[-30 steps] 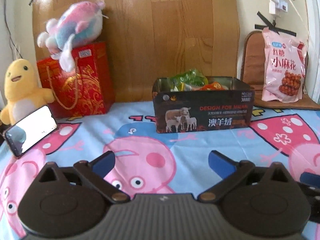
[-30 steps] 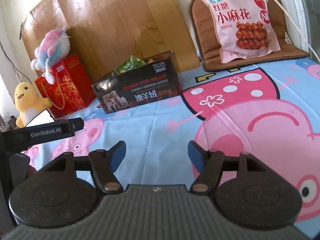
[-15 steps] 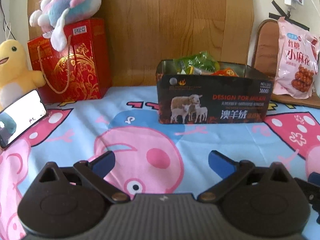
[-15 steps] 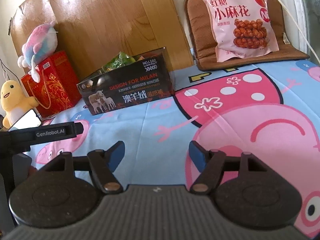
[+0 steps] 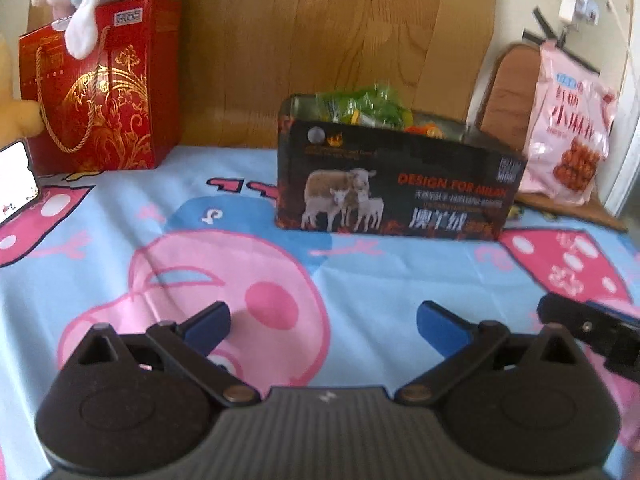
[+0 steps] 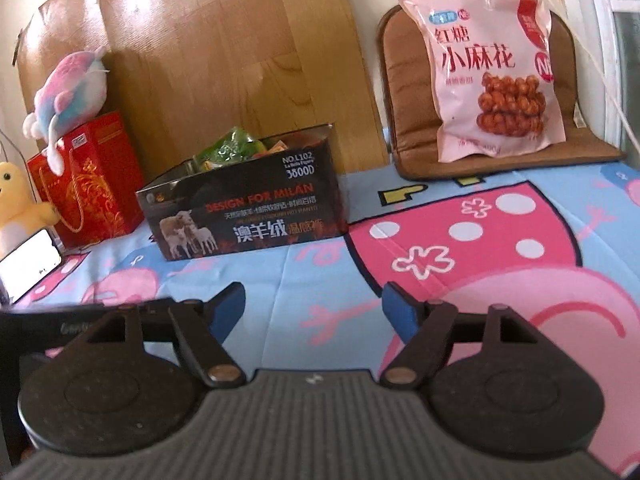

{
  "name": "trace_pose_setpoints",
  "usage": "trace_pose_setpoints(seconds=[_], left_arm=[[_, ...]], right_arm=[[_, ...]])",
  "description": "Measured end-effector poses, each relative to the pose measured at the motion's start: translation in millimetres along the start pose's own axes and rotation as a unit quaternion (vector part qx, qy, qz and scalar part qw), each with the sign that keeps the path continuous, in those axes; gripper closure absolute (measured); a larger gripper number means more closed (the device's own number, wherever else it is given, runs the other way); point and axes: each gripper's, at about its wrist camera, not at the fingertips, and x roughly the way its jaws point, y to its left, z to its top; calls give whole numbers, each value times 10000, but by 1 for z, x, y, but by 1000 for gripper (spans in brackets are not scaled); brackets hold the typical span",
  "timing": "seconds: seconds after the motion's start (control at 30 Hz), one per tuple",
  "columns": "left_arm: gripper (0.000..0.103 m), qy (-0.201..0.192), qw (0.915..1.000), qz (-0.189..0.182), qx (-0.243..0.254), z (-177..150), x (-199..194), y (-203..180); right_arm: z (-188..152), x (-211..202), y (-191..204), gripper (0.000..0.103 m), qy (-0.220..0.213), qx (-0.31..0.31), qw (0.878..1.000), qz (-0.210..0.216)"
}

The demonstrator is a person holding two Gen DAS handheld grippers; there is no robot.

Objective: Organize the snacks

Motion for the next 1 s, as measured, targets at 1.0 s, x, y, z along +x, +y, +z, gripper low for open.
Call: trace_pose_setpoints(seconds=[1.0], left_arm=[[0,-1439,9850,245,918,-22,-47,-29]], right_arm=[[-4,-10,-6,25,-418,131,9990,124]])
